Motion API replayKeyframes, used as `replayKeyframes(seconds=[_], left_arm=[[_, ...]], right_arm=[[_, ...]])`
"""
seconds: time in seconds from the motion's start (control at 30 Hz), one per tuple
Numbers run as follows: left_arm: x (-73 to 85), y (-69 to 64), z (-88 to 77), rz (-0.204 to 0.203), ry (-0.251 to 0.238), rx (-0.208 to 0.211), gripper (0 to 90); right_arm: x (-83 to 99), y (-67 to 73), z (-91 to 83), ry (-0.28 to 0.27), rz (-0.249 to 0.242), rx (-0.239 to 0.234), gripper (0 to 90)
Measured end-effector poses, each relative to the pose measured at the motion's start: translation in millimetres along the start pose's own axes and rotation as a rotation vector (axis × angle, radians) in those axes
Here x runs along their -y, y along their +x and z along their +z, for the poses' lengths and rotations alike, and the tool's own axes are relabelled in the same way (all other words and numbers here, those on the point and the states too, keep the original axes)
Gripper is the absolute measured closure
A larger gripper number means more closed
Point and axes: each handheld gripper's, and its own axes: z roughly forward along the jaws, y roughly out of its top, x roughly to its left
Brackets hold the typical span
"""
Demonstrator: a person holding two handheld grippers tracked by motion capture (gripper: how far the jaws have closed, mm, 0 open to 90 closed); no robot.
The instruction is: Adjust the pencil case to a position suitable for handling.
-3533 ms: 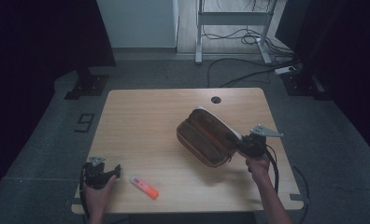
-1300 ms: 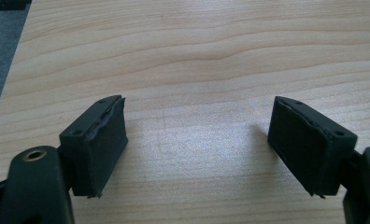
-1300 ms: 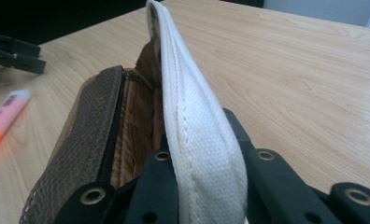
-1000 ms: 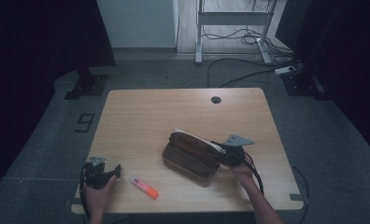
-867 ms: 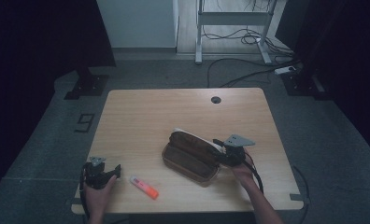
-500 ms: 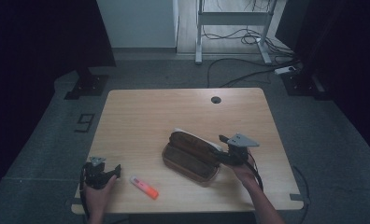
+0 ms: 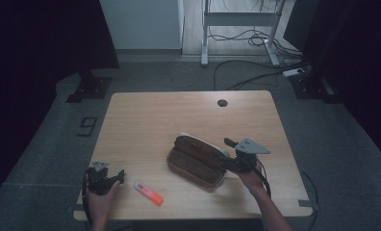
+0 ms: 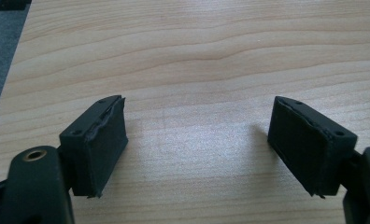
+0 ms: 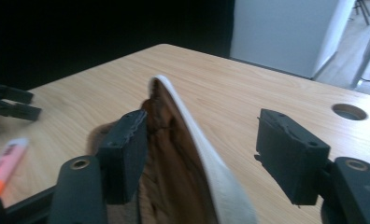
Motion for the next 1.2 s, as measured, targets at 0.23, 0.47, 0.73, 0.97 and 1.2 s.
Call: replayKeyframes(seconds=[0.23, 0.47, 0.73, 0.97, 1.2], left_arm=[[0.0, 0.0, 0.0, 0.0, 0.0, 0.0, 19.4], [0.0, 0.0, 0.0, 0.0, 0.0, 0.0, 19.4], [-0.1, -0.1, 0.0, 0.0, 0.001, -0.001, 19.4], [-0.1, -0.2, 0.1, 0.0, 0.0, 0.0, 19.4], [-0.1, -0.2, 0.2, 0.002, 0.0, 0.0, 19.4]], right_arm=[[-0.3, 9.1, 3.5, 0.009, 0.005, -0.042, 33.9], [2.4, 22.4, 11.4, 0.031, -0.003, -0.082, 34.4], [5.3, 38.8, 20.0, 0.05, -0.009, -0.131, 35.3], [8.2, 49.9, 25.9, 0.067, -0.01, -0.166, 35.7], [11.2, 59.0, 31.6, 0.09, -0.017, -0.195, 35.7]])
